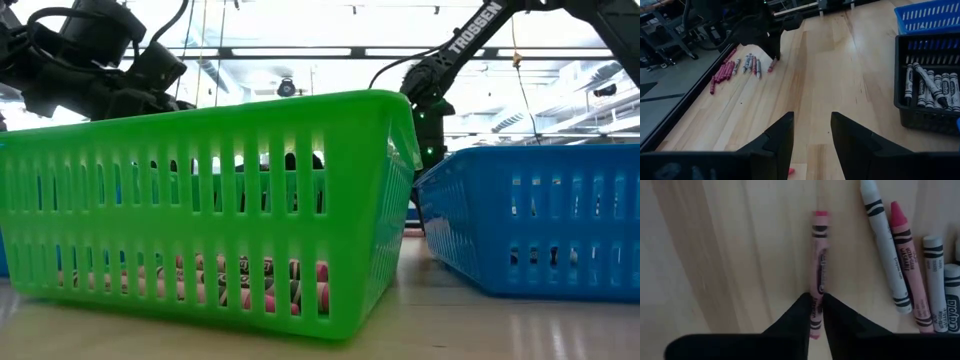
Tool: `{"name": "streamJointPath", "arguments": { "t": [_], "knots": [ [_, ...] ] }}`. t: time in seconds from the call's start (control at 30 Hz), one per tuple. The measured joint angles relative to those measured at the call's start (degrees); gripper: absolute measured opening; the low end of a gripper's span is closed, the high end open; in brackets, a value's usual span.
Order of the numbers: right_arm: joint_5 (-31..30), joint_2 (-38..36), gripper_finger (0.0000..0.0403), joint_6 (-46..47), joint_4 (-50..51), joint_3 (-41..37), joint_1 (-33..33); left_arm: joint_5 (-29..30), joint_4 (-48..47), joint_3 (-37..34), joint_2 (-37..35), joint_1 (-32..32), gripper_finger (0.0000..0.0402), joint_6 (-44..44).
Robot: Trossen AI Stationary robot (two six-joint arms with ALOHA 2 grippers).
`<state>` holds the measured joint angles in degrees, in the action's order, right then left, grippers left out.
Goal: Sort crayons
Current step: Put the pink crayon into the green bin
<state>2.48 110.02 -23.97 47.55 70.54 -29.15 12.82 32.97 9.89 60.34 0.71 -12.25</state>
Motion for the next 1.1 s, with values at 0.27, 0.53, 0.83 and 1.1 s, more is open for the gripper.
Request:
{"name": "streamJointPath", "arguments": {
  "t": [0.27, 0.53, 0.83, 1.1],
  "knots": [
    [-0.09, 0.00, 0.0008, 2.09, -0.02, 0.07, 0.20, 0.00, -0.20, 0.00, 0.00, 0.00, 0.0141, -0.02],
    [-0.31, 0.00, 0.0012, 3.41, -0.05, 0.12, 0.21, 0.00, -0.17, 0.00, 0.00, 0.00, 0.0141, -0.04],
    [-0.76, 0.17, 0.0012, 6.14, 5.05, 5.39, 1.32, 0.01, -0.22, 0.00, 0.00, 0.00, 0.0141, -1.04],
    [0.60, 0.09, 0.0013, 8.84, 7.62, 10.84, 6.59, 0.02, -0.22, 0.00, 0.00, 0.00, 0.0141, -1.01]
  ]
}}
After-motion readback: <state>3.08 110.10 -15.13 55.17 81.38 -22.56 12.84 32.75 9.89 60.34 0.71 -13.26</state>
